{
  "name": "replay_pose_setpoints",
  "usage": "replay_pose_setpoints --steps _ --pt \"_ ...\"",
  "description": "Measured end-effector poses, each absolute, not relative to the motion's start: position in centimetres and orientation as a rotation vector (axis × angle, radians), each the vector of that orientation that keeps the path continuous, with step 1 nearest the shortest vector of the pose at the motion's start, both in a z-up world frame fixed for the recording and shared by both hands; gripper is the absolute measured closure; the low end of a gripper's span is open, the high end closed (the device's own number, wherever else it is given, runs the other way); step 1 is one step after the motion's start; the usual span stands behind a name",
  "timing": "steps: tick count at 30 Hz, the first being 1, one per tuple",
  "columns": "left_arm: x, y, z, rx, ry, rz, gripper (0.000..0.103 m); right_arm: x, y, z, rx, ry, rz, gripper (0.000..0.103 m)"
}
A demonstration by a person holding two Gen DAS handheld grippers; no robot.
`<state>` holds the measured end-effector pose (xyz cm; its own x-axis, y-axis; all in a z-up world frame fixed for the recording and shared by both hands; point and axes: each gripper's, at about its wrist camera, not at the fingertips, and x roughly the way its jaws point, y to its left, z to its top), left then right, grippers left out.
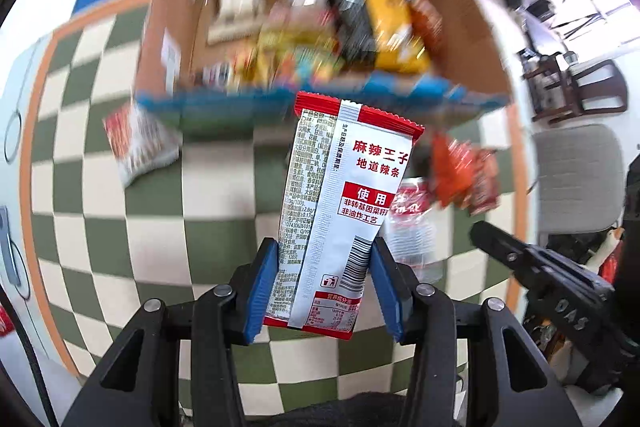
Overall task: Organize snacks
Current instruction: 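Carry both packets into the cardboard box and open both tools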
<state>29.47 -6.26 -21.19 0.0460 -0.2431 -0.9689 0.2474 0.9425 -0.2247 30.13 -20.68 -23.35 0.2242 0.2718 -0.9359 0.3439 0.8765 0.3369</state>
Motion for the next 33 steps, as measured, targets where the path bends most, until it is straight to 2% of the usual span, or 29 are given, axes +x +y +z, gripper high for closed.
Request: replay_pose_setpoints --steps 4,8,10,11,12,13,18,20,22,23,26,33 --pt "31.4 -6.3 -19.0 -0.002 1.416 -0.394 0.059 31.5 -20.4 -20.9 0.488 1.323 -0.017 0.102" --pt "31.7 -6.4 -18.7 0.022 1.403 -0.375 0.059 34.3 -17.2 -24.3 0.393 1.438 -0.030 0.098" --pt "31.6 -6.2 -20.8 0.028 1.429 -0.366 0.059 34.6 -17.0 -27.4 0.362 1.499 -0.069 0.082" --pt "31.5 -6.3 -22.0 0.033 1.448 -0.358 0.059 34.6 -17.3 -29.5 0.370 1.539 -0.080 0.061" --pt "31.2 -6.2 -22.9 0.034 1.467 -0.352 0.059 34.7 -17.6 -31.5 0.386 1.581 -0.098 0.045" --pt "31.1 -6.2 -24.0 0.034 1.488 -0.346 0.059 34.8 -17.8 -32.7 0.397 1.602 -0.106 0.041" --pt "30.1 -5.7 -27.5 0.023 1.559 -0.319 0.059 34.8 -17.4 -37.9 0.412 1.719 -0.148 0.039" --pt "29.9 -5.4 -28.2 0.034 1.566 -0.299 0.060 34.9 -16.1 -37.9 0.310 1.683 -0.152 0.038" --pt "29.9 -4.5 -28.7 0.031 1.560 -0.277 0.059 34.6 -14.9 -38.2 0.187 1.681 -0.206 0.046" --pt "30.0 -4.2 -29.0 0.020 1.567 -0.271 0.059 34.4 -14.6 -38.1 0.160 1.658 -0.198 0.062" --pt "29.9 -3.1 -29.4 0.005 1.573 -0.251 0.059 33.7 -14.0 -38.2 0.143 1.632 -0.181 0.074" --pt "28.9 -2.0 -27.5 -0.012 1.553 -0.263 0.059 30.9 -15.6 -37.0 0.298 1.592 -0.170 0.076"
